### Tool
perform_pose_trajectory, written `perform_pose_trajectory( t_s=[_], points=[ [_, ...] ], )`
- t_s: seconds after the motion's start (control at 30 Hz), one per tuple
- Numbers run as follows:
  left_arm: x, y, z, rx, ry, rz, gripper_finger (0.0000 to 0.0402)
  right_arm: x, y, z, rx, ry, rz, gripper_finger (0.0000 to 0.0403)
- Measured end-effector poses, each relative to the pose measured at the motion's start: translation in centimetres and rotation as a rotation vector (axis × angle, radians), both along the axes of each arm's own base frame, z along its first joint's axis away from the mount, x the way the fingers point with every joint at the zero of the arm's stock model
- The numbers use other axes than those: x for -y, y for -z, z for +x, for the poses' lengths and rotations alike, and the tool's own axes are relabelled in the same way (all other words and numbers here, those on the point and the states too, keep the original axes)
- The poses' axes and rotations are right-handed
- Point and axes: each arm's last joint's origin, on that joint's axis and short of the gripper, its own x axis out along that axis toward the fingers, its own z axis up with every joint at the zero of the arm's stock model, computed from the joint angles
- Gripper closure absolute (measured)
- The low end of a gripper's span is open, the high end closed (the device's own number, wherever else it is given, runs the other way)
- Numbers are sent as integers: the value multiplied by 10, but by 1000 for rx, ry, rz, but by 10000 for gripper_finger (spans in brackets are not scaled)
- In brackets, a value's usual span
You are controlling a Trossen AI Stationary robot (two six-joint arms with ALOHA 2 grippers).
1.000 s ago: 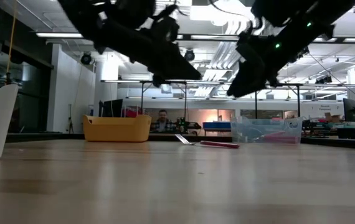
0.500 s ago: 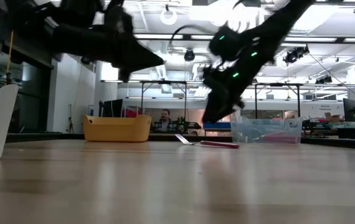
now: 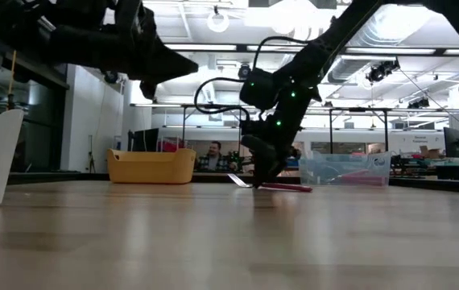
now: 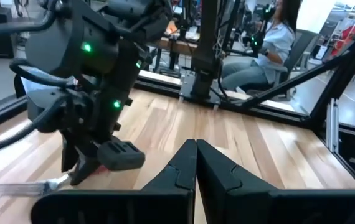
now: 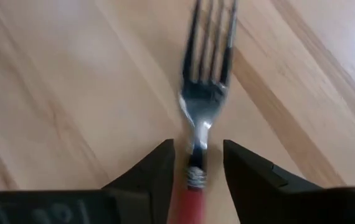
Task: Sort silverware by color (type)
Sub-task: Put the pink fork into the transparent bin
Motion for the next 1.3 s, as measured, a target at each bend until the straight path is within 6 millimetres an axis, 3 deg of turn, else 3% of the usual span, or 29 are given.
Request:
perform_pose_trajectory(
  t_s=[0.17, 0.4, 0.63, 0.9, 1.13, 1.23, 1.3],
  points=[
    [0, 0, 0, 3, 0, 0, 401, 3, 0, -2, 3, -5, 22, 303],
    [0, 0, 0, 7, 0, 7, 401, 5, 0, -5, -1, -71, 72, 386],
    [0, 0, 0, 1, -3, 9, 401, 1, -9, -12, -40, -118, 67, 382],
    [0, 0, 0, -1, -2, 14, 402, -3, -60, -29, 11, -132, 20, 395],
    [0, 0, 0, -1, 0, 7, 402, 9, -119, -86, -84, -20, -110, 402],
    [0, 0, 0, 0, 0, 7, 402, 13, -133, -105, -75, -47, -82, 400],
    [0, 0, 0, 0, 0, 7, 401, 10, -136, -105, -46, -106, -61, 396]
  ],
)
